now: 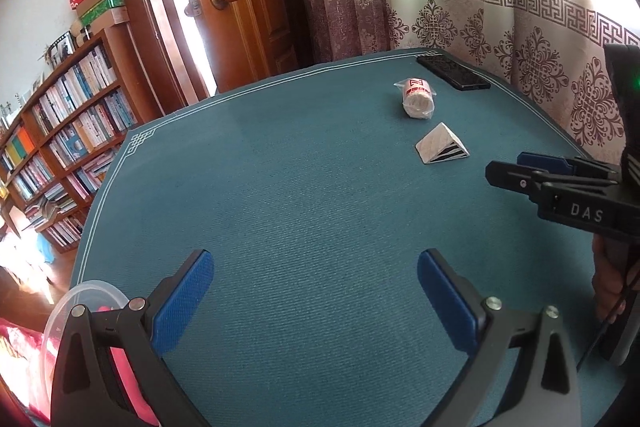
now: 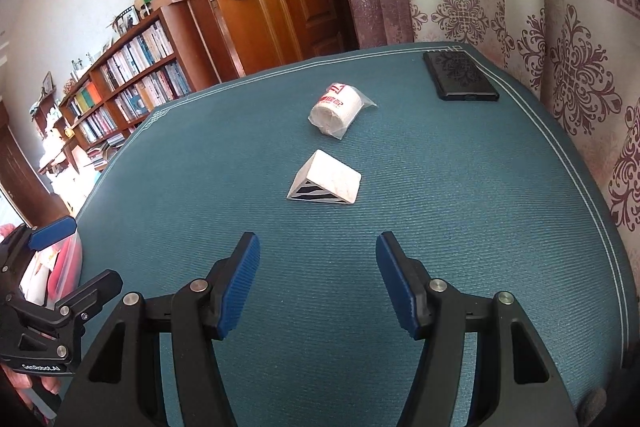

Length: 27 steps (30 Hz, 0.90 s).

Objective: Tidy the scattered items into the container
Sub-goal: 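Move both tools back over the table toward the wedge block and wrapped roll, then close the right tool on the white-and-black triangular wedge block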

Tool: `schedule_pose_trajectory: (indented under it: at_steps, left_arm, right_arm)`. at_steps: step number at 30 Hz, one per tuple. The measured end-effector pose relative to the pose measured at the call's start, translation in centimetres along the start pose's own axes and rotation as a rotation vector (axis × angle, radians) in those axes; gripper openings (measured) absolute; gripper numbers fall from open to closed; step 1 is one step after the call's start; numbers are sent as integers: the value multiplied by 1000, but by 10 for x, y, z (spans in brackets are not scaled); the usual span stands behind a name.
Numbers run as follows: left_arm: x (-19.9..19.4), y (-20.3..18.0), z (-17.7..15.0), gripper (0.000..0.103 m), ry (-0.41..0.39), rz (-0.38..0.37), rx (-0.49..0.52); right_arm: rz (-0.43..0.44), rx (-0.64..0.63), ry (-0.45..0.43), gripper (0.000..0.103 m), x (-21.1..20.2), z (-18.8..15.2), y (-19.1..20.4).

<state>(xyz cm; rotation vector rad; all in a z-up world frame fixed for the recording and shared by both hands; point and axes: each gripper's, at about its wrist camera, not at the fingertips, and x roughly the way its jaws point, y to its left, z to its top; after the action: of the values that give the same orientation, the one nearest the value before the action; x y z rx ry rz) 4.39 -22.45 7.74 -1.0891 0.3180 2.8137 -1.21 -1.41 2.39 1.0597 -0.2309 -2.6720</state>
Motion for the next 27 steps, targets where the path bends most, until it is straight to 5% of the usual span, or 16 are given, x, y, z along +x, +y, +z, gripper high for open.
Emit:
schedule_pose_trajectory:
  at_steps: [16,27]
  left_arm:
    - [22,8,20,102,15,-31,-57]
    - [39,8,30,102,38,-25,-61]
  right_arm:
    - [-28,-52,5,64,50,46,0]
    - [150,-187,114,64,80,58,-1]
